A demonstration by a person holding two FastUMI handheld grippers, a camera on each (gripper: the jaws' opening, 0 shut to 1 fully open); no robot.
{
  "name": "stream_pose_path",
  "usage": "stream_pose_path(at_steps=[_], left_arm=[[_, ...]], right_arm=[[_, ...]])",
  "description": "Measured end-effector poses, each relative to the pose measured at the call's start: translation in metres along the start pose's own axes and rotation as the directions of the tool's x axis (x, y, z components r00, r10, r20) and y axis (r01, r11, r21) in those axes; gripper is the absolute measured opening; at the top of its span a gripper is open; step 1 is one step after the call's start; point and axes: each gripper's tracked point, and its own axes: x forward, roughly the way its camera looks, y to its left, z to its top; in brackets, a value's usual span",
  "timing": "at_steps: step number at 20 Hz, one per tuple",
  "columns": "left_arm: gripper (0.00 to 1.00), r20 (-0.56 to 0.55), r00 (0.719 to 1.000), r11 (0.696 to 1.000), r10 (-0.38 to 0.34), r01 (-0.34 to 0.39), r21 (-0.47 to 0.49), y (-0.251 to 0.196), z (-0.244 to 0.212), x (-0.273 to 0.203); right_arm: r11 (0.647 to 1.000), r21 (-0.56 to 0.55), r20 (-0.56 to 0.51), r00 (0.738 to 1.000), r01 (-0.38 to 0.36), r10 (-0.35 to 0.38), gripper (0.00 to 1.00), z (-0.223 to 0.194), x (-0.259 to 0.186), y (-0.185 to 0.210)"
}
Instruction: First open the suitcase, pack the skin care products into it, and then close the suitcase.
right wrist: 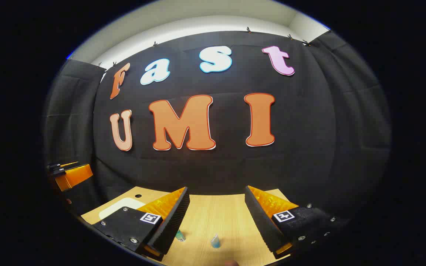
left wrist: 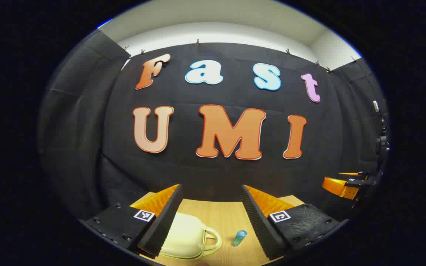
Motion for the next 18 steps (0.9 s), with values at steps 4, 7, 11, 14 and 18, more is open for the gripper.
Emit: stream_pose_path(at_steps=[4,7,11,14,18], left_arm=[[0.97,-0.045,0.997,0.994,-0.062,0.058,-0.088,-0.01,-0.019,0.018],[0.97,-0.071,0.996,0.996,-0.052,0.048,-0.069,-0.007,-0.026,0.024],[0.97,-0.08,0.996,0.998,-0.043,0.04,-0.042,0.002,-0.029,0.024],[0.97,-0.077,0.996,0.999,-0.041,0.039,-0.03,0.007,-0.024,0.02],[0.97,-0.056,0.998,1.0,0.01,-0.012,-0.024,0.025,-0.016,0.01]], right_arm=[[0.998,-0.023,0.0,0.998,0.064,-0.064,0.95,-0.002,-0.009,-0.018],[0.996,-0.047,-0.014,0.997,0.08,-0.081,0.95,-0.004,-0.017,-0.025],[0.992,-0.067,-0.011,0.994,0.103,-0.104,0.95,-0.002,-0.028,-0.032],[0.993,-0.067,0.006,0.995,0.1,-0.099,0.95,0.002,-0.034,-0.03],[0.994,-0.065,-0.004,0.996,0.084,-0.085,0.95,0.001,-0.036,-0.025]])
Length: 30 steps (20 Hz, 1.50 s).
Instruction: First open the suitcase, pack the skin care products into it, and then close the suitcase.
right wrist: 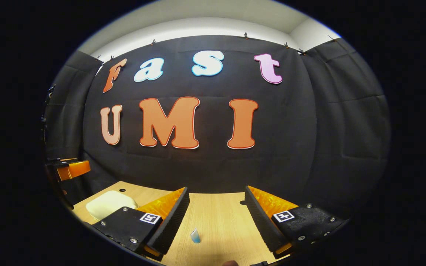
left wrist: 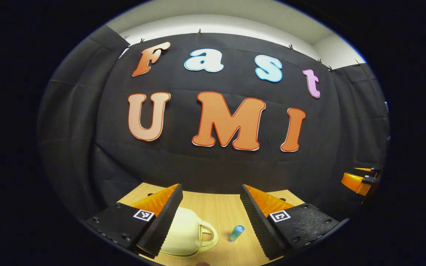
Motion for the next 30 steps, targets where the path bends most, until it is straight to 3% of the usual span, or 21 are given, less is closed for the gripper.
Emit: stream_pose_path(at_steps=[10,15,20,24,27,30], left_arm=[[0.97,-0.005,1.0,1.0,0.02,-0.02,0.0,0.015,-0.005,-0.011],[0.97,-0.023,1.0,0.99,0.016,-0.012,0.141,0.002,-0.019,-0.007],[0.98,-0.137,0.99,0.949,-0.031,0.072,0.308,-0.022,-0.081,0.002],[0.98,-0.246,0.969,0.919,-0.004,0.101,0.38,-0.019,-0.138,0.012],[0.99,-0.301,0.953,0.863,0.04,0.12,0.492,-0.017,-0.181,0.019],[0.98,-0.371,0.928,0.815,0.031,0.191,0.547,-0.021,-0.22,0.021]], right_arm=[[1.0,0.011,-0.021,0.999,-0.03,0.03,0.95,-0.007,-0.002,0.012],[1.0,0.017,-0.072,0.997,-0.013,0.014,0.95,-0.027,-0.003,0.0],[0.998,0.065,-0.154,0.988,0.022,-0.012,0.95,-0.057,-0.007,-0.016],[0.997,0.048,-0.187,0.981,0.055,-0.045,0.95,-0.069,-0.011,-0.029],[0.995,0.052,-0.216,0.974,0.084,-0.071,0.95,-0.078,-0.011,-0.04],[0.991,0.062,-0.25,0.963,0.117,-0.098,0.95,-0.092,-0.012,-0.051]])
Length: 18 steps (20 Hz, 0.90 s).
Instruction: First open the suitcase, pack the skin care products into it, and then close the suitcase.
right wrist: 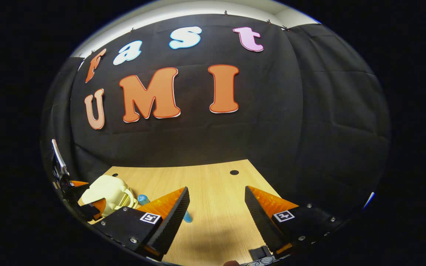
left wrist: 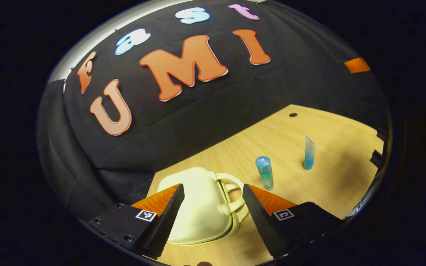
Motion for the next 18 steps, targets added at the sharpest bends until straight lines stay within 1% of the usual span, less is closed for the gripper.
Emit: stream_pose_path(at_steps=[3,5,6,9,10,11,13,14,16,18], left_arm=[[0.98,-0.072,0.997,0.991,-0.038,0.047,0.128,-0.018,-0.023,0.014],[0.99,-0.106,0.991,0.981,-0.078,0.095,0.168,-0.034,-0.035,0.023],[0.99,-0.116,0.99,0.976,-0.084,0.105,0.191,-0.037,-0.039,0.028],[0.98,-0.141,0.989,0.948,-0.047,0.089,0.307,-0.036,-0.043,0.042],[0.98,-0.17,0.984,0.939,-0.045,0.1,0.33,-0.038,-0.049,0.045],[0.98,-0.213,0.976,0.932,-0.054,0.125,0.34,-0.039,-0.059,0.05],[0.98,-0.25,0.967,0.925,-0.049,0.139,0.355,-0.039,-0.065,0.061],[0.98,-0.259,0.965,0.917,-0.033,0.133,0.376,-0.035,-0.068,0.064],[0.99,-0.273,0.962,0.892,-0.006,0.128,0.433,-0.03,-0.072,0.078],[0.98,-0.284,0.959,0.886,-0.002,0.133,0.444,-0.032,-0.073,0.09]], right_arm=[[1.0,0.001,-0.038,0.999,0.025,-0.025,0.95,-0.013,0.004,-0.012],[0.999,0.005,-0.053,0.998,0.041,-0.041,0.95,-0.019,0.006,-0.021],[0.999,0.005,-0.061,0.997,0.051,-0.05,0.95,-0.022,0.007,-0.026],[0.997,0.019,-0.091,0.993,0.075,-0.073,0.95,-0.032,0.011,-0.039],[0.996,0.028,-0.102,0.992,0.079,-0.076,0.95,-0.036,0.013,-0.043],[0.996,0.037,-0.113,0.991,0.082,-0.077,0.95,-0.039,0.014,-0.045],[0.994,0.041,-0.117,0.989,0.098,-0.093,0.95,-0.04,0.016,-0.053],[0.993,0.039,-0.121,0.987,0.108,-0.103,0.95,-0.042,0.017,-0.058],[0.99,0.05,-0.132,0.984,0.128,-0.12,0.95,-0.044,0.019,-0.067],[0.988,0.067,-0.14,0.981,0.142,-0.131,0.95,-0.047,0.021,-0.073]])
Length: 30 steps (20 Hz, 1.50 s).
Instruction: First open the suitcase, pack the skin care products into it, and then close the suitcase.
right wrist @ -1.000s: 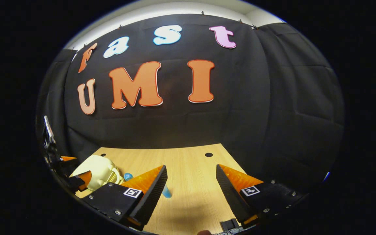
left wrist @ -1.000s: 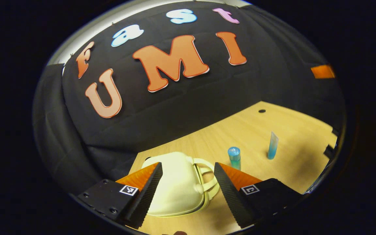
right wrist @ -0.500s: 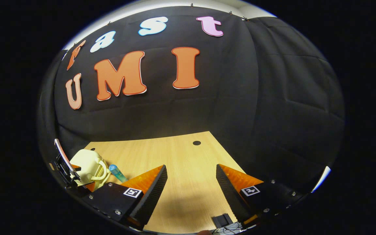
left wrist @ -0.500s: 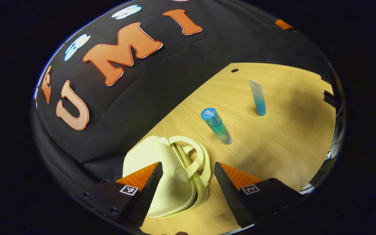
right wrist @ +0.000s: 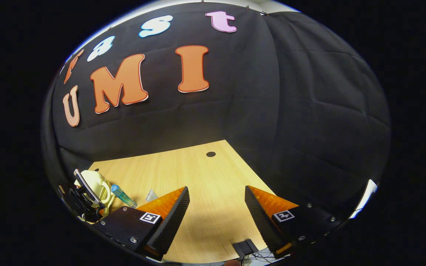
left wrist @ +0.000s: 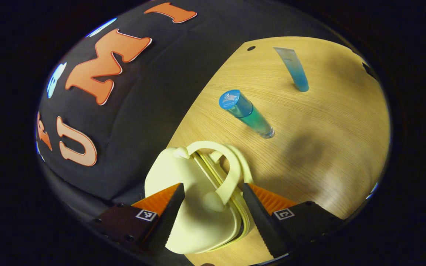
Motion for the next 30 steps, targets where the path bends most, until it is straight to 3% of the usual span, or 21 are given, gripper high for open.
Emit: stream_pose_path(at_steps=[6,8,12,18,22,23,24,26,30], left_arm=[[1.0,-0.028,0.999,0.997,-0.022,0.024,0.076,-0.007,0.015,0.028],[0.88,-0.039,0.998,0.994,-0.044,0.048,0.096,-0.014,0.016,0.032],[0.23,-0.058,0.996,0.985,-0.072,0.08,0.151,-0.031,0.016,0.039],[0.15,-0.066,0.989,0.97,-0.133,0.143,0.197,-0.032,0.017,0.037],[0.11,-0.043,0.997,0.972,-0.07,0.078,0.223,-0.017,0.023,0.029],[0.11,-0.031,0.998,0.977,-0.046,0.052,0.206,-0.011,0.024,0.026],[0.03,-0.022,0.999,0.98,-0.046,0.049,0.195,-0.005,0.028,0.017],[0.03,-0.007,0.999,0.989,-0.048,0.048,0.137,0.013,0.029,-0.002],[0.02,0.039,0.999,0.996,-0.03,0.034,-0.086,0.072,0.026,-0.033]], right_arm=[[0.998,0.036,-0.019,0.999,0.045,-0.045,0.95,-0.006,0.005,-0.019],[0.997,0.05,-0.02,0.998,0.054,-0.053,0.95,-0.006,0.004,-0.024],[0.995,0.069,-0.027,0.997,0.07,-0.068,0.95,-0.01,0.006,-0.031],[0.995,0.073,-0.037,0.997,0.067,-0.065,0.95,-0.017,0.008,-0.03],[0.996,0.089,-0.027,0.999,0.031,-0.028,0.95,-0.013,0.006,-0.019],[0.996,0.088,-0.018,1.0,0.024,-0.023,0.95,-0.011,0.005,-0.018],[0.996,0.086,-0.01,1.0,0.015,-0.014,0.95,-0.009,0.004,-0.016],[0.996,0.091,0.001,1.0,-0.011,0.011,0.95,-0.003,0.002,-0.01],[0.993,0.101,0.037,0.997,-0.068,0.065,0.95,0.01,-0.001,0.007]])
